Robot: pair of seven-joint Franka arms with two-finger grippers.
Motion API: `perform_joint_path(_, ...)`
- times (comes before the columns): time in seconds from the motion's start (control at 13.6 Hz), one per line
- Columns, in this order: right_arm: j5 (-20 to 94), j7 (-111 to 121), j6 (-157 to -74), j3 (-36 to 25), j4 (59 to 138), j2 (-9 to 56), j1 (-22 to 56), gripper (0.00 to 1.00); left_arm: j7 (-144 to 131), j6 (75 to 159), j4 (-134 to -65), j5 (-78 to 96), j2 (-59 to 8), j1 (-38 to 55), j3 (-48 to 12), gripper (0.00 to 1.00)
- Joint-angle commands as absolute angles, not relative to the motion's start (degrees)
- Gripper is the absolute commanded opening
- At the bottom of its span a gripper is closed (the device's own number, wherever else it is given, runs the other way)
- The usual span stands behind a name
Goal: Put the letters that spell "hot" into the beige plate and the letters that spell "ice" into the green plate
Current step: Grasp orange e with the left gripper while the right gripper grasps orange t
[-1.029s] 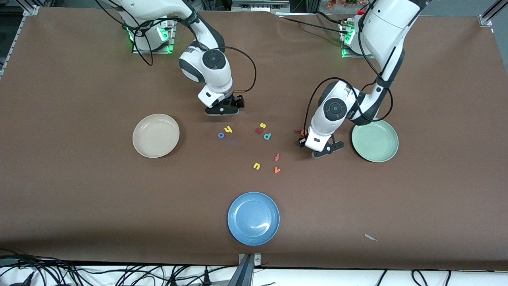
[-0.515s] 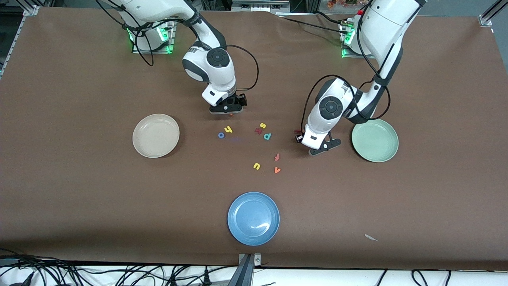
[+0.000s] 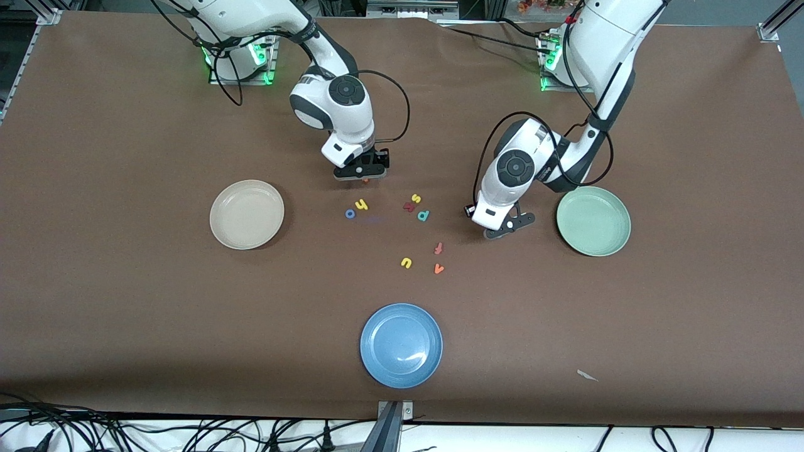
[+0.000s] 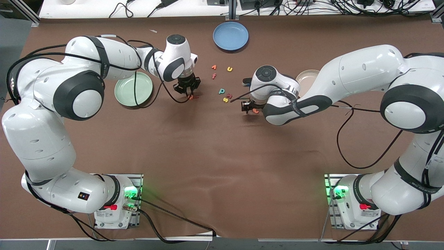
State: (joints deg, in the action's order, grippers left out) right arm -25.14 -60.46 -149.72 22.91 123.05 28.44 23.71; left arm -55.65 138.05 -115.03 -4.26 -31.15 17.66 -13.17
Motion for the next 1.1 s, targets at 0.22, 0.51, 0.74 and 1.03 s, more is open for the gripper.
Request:
perform_joint_path(0.22, -27.76, -61.79, -151.35, 22.76, 123.13, 29.09, 23.73, 0.75, -57.13, 136.67, -115.14, -4.75, -30.15, 18.19, -13.01, 0.38)
perform_joint_path(0.51, -28.92, -61.79, -152.40, 22.68, 123.31, 29.62, 23.73, 0.69, -57.13, 136.76, -115.31, -4.57, -30.32, 18.37, -13.09, 0.46)
perform_joint_path(0.74, -29.00, -61.79, -152.40, 22.68, 123.49, 29.62, 23.73, 0.61, -57.30, 136.84, -115.49, -4.40, -30.76, 18.89, -13.10, 0.46)
perform_joint_path(1.03, -29.00, -61.79, -152.40, 22.59, 123.57, 29.62, 23.73, 0.50, -58.36, 137.20, -115.49, -4.39, -31.38, 19.25, -13.10, 0.46)
